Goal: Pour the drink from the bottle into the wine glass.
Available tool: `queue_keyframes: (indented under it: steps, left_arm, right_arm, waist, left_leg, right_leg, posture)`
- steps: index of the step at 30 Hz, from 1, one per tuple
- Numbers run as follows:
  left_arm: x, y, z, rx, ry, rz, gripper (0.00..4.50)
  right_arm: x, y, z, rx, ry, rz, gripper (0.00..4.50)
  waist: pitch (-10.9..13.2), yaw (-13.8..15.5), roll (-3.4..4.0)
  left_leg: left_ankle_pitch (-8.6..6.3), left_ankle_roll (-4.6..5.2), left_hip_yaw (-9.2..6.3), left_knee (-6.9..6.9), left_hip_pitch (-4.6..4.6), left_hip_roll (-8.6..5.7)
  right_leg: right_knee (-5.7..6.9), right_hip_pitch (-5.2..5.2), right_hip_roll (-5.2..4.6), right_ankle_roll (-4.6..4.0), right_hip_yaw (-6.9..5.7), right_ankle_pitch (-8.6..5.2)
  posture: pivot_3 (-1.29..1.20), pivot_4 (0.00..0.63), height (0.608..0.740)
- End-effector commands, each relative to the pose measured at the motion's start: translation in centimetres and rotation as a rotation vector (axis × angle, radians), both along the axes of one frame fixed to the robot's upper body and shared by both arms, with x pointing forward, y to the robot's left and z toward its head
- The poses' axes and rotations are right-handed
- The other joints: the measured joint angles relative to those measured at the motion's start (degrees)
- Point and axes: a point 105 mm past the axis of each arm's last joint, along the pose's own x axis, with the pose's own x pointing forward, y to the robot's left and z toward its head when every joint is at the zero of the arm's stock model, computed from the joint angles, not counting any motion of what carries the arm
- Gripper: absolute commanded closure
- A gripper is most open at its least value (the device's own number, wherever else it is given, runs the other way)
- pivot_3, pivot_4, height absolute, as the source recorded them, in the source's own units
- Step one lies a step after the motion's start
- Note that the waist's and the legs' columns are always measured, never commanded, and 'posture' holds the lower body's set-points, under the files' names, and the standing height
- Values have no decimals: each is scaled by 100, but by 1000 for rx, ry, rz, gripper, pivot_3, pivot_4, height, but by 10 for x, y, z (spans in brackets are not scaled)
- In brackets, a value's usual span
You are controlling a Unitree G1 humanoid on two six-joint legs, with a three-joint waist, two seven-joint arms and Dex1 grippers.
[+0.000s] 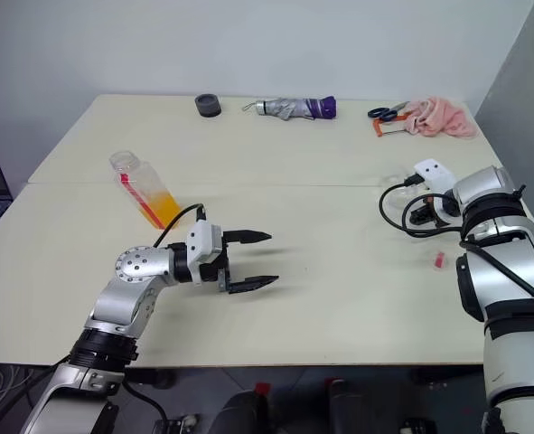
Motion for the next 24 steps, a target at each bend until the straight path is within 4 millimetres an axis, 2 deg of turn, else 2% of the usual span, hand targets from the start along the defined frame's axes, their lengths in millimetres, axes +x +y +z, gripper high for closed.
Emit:
queue_keyframes:
  steps: [1, 3, 8, 10, 13, 15, 17, 21, 24]
  left_arm:
    - [-2, -7, 13, -6, -59, -20, 0]
    - [-3, -8, 14, -4, -58, -20, 0]
    - [-3, -5, 17, -6, -52, 1, 0]
    - [-2, -2, 21, -27, -37, 29, 0]
    - [-2, 7, 27, -49, -12, 75, 0]
    - [-2, 11, 29, -51, -2, 95, 0]
    - [-2, 17, 30, -53, 4, 122, 0]
    - [-1, 30, 30, -43, 15, 180, 0]
    - [-1, 36, 29, -38, 23, 207, 0]
  right_arm:
    - [1, -2, 5, -32, -15, 19, 4402]
    - [2, -2, 5, -22, -27, 15, 4402]
    - [13, 11, 26, 82, -131, -3, 4402]
    - [18, 30, 36, 193, -161, -2, 4402]
    - [17, 71, 37, 362, -118, 57, 4402]
    - [18, 85, 39, 403, -137, 92, 4402]
    - [21, 99, 46, 448, -199, 118, 4402]
    - [40, 118, 66, 459, -589, 89, 4403]
    - [40, 129, 52, 434, -686, 67, 4403]
  waist:
    - [0, 0, 0]
    - [0, 0, 0]
    - [2, -1, 3]
    - [2, -4, 4]
    - [3, -69, 5]
    - [6, -87, 9]
    - [6, -81, 10]
    - [6, -58, 10]
    - [6, -54, 10]
  left_leg:
    - [0, 0, -1, 0, 0, 0]
    - [0, 0, 0, 1, 0, 1]
    - [0, 0, 0, 1, 0, 1]
    - [0, 0, 0, 1, 0, 1]
    - [0, 0, 3, 0, 2, 5]
    - [0, 0, -1, -1, 2, 7]
    - [0, -1, -11, -2, -1, 8]
    - [0, -1, -14, 2, -7, 11]
    - [0, -1, -9, 3, -7, 9]
  right_leg:
    - [1, 0, 0, 0, -1, 0]
    - [1, 0, 0, 0, 0, 0]
    - [3, 0, 0, 0, 0, 0]
    - [2, 0, 0, 0, 1, 0]
    - [4, 0, 0, -1, 5, 0]
    - [6, -2, 0, -1, 2, 1]
    - [7, -3, 0, -1, -4, 0]
    - [6, -2, -4, 0, -7, 0]
    - [6, -2, -9, 0, -3, 0]
  posture:
    - [0, 150, 740]
    - [0, 150, 740]
    - [0, 150, 740]
    - [0, 150, 740]
    - [0, 150, 740]
    - [0, 150, 740]
    - [0, 150, 740]
    - [0, 150, 740]
    - [0, 150, 740]
